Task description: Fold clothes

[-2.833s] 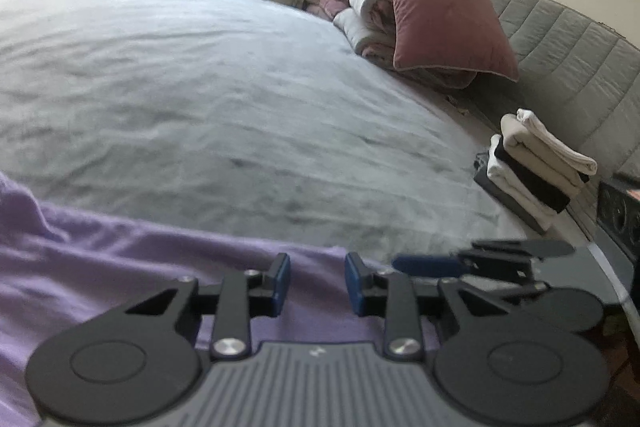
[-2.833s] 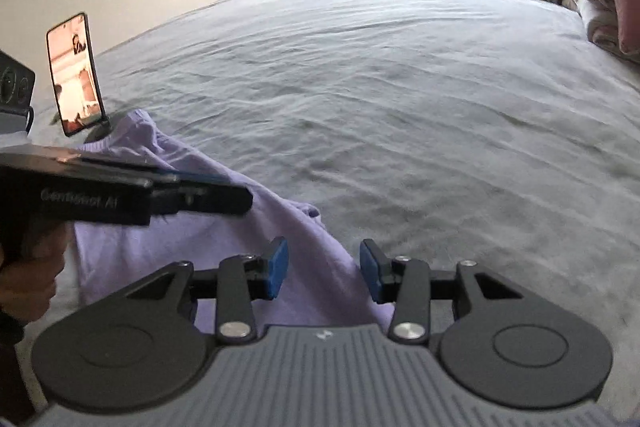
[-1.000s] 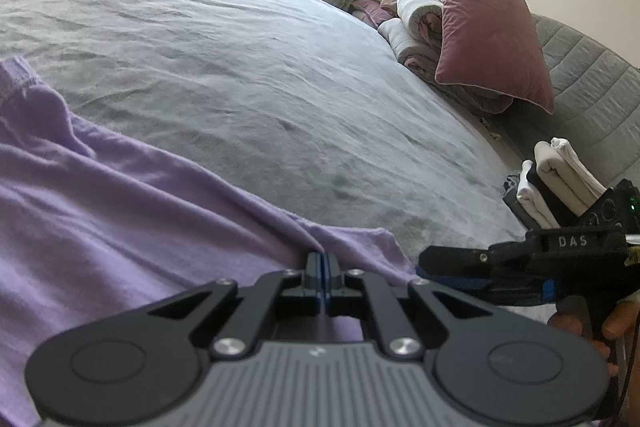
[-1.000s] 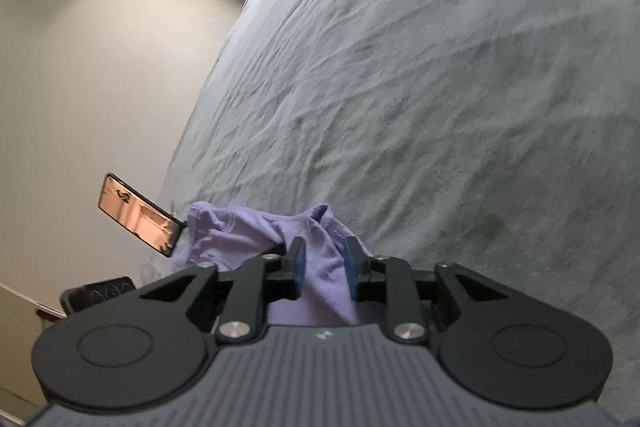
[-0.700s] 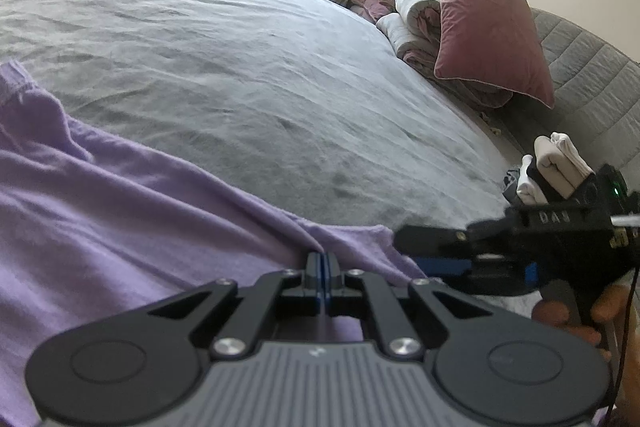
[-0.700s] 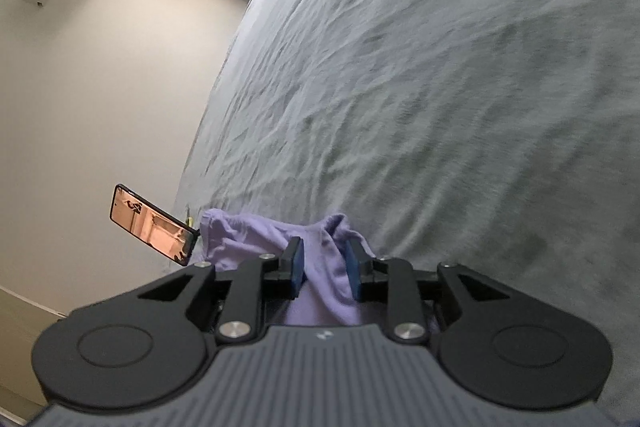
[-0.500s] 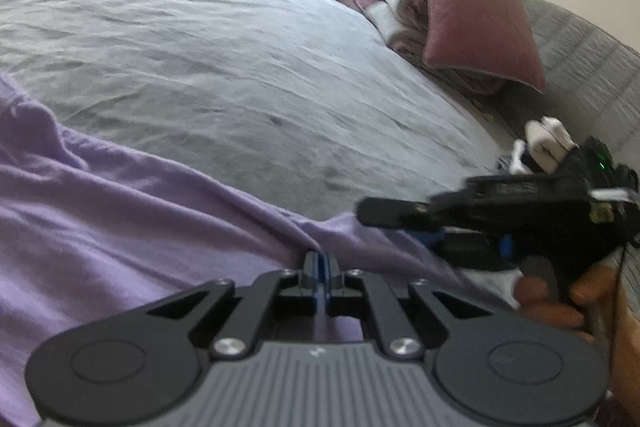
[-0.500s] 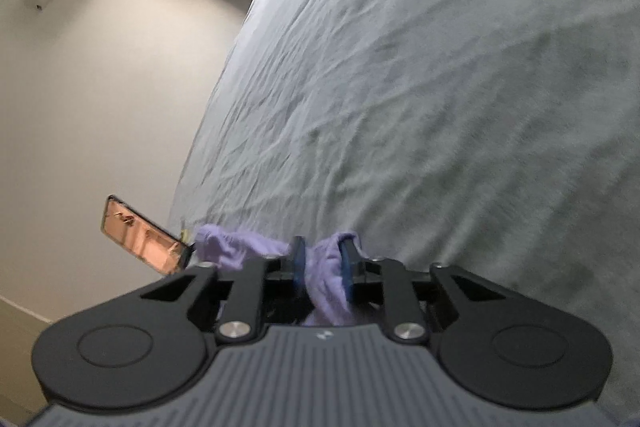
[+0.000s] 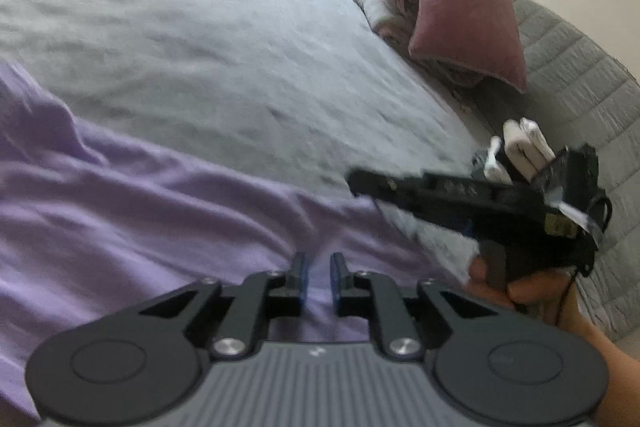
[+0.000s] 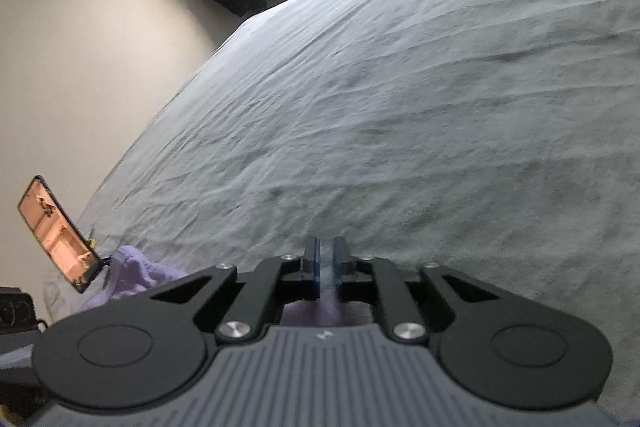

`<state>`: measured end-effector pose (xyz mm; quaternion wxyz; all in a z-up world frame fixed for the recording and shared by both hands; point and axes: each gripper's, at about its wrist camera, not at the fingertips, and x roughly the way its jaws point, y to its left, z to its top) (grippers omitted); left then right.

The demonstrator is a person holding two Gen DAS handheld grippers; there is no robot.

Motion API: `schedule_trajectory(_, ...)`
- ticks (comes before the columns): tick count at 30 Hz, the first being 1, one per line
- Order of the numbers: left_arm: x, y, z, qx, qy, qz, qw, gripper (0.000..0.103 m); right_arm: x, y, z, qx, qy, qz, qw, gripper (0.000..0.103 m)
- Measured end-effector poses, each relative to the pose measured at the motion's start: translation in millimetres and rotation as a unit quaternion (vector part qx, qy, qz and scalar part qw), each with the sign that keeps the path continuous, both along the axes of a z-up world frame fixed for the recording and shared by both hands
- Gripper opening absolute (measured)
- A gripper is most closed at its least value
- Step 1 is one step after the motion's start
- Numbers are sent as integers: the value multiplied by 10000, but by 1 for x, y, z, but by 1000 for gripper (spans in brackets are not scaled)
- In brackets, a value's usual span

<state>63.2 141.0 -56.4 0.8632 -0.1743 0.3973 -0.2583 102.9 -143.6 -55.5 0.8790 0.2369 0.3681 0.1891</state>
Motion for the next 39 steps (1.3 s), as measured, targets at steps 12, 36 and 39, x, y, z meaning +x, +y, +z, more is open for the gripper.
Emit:
schedule_trajectory(12,7,38,3,1181,-550,1989,9713,14,-31,50,5,-1782,-808,658,9785,5)
schedule_trajectory(36,-42,-32,24,2613,-1706,995,9448,96,-123,25,20,-2805,-1028,-1010,9490,78)
schedule_trajectory(39,-56,-49,21,2611,-1812,590,9463,101,-150,34,15,-2977,-1116,-991,9429,99)
